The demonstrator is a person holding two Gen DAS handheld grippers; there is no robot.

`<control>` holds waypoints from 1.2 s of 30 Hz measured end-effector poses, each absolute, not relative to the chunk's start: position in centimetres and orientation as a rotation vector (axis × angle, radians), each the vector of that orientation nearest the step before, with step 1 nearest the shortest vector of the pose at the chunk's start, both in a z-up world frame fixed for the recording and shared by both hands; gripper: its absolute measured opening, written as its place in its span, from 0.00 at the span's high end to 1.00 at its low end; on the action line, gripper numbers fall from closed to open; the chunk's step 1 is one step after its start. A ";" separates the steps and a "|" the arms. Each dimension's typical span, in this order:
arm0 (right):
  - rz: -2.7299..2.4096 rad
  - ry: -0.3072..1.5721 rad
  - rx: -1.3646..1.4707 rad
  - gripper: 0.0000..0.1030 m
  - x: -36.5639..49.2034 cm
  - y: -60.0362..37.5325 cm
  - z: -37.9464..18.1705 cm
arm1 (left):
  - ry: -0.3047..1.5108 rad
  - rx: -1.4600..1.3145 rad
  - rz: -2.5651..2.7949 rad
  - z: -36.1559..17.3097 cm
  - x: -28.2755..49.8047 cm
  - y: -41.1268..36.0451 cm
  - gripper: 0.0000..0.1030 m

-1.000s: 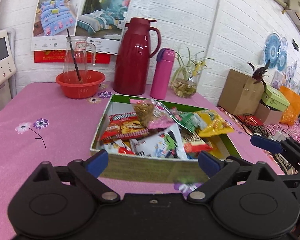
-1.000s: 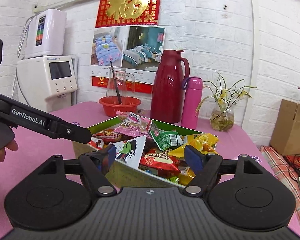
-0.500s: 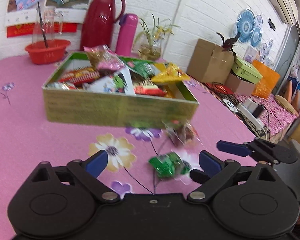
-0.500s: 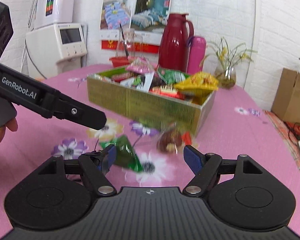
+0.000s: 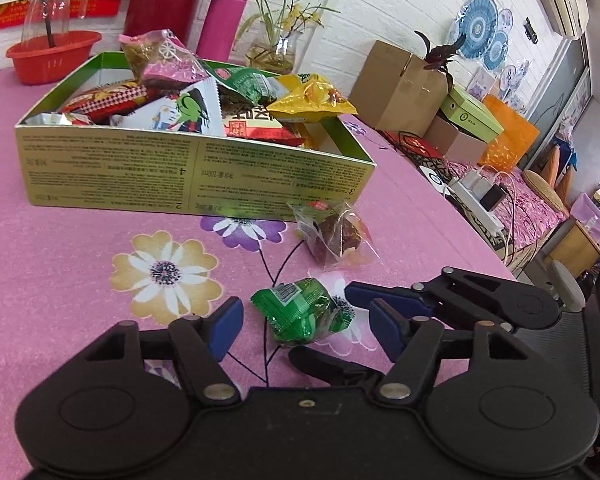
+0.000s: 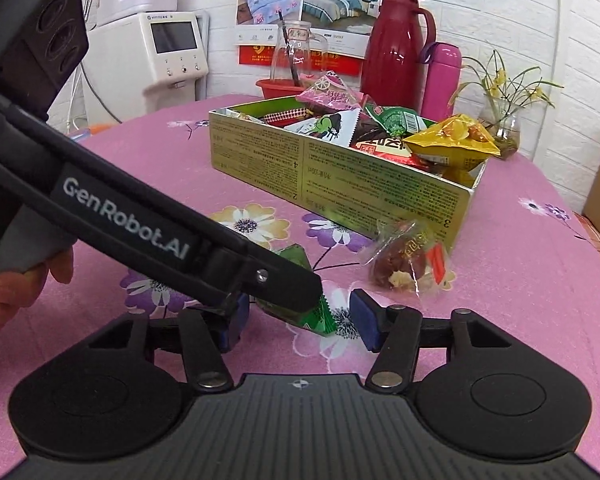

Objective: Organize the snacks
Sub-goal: 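Move both tools to the green-wrapped candy on the table, then grasp the green-wrapped candy with both tools, then carry the green candy into the green box and open both tools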

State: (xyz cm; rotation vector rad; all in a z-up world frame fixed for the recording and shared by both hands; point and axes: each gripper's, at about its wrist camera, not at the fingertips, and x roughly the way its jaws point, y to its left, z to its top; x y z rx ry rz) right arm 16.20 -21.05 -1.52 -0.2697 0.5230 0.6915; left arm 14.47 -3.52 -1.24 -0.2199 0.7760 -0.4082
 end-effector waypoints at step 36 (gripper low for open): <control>0.645 0.369 -0.242 0.52 16.6 -21.2 2.4 | 0.658 -0.191 -0.463 4.0 15.2 -4.2 0.65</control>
